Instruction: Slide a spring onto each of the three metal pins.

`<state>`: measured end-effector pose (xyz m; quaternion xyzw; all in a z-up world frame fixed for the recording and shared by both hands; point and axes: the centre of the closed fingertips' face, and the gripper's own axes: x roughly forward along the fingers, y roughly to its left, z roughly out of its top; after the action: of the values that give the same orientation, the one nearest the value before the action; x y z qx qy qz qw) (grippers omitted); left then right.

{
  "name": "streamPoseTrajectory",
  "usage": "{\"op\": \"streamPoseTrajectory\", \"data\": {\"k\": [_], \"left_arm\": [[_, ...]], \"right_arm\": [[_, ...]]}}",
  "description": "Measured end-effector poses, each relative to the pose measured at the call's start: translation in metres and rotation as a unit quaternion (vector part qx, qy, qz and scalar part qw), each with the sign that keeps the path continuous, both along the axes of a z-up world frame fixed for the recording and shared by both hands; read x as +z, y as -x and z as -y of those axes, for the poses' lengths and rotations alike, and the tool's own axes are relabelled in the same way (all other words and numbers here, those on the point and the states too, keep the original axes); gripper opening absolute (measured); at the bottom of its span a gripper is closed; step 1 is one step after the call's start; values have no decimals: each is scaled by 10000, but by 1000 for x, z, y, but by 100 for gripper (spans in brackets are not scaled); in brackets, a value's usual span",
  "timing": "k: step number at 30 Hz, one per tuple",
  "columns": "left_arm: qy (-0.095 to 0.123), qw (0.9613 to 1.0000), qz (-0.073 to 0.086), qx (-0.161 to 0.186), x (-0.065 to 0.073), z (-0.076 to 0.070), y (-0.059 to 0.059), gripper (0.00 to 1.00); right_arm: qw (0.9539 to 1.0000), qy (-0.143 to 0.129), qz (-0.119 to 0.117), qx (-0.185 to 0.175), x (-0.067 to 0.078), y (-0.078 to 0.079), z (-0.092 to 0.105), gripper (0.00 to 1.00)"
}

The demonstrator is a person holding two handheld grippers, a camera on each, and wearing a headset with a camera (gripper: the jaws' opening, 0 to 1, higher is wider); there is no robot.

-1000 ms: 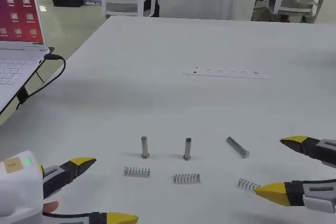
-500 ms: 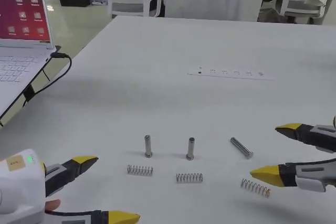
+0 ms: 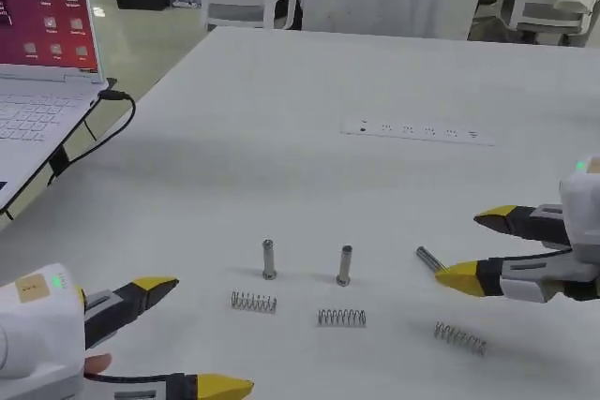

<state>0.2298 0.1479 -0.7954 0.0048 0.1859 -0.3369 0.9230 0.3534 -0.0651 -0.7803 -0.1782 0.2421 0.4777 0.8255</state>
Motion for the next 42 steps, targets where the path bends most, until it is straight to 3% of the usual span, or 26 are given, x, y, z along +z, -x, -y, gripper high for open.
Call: {"op": "streamPoseTrajectory", "data": {"k": [11,21,42], "left_arm": [[32,10000,-12,3,0,2,1,88],[65,10000,-15,24,-1,0,1,87],[100,9999,-64,47,-3,-3,2,86]], "right_arm": [[9986,433,-203,-215,-16,-17,-9,44],[9959,645,-308,-561,-32,-38,-10,34],[9886,1050,-678,-839,-56,-45,-15,19]]}}
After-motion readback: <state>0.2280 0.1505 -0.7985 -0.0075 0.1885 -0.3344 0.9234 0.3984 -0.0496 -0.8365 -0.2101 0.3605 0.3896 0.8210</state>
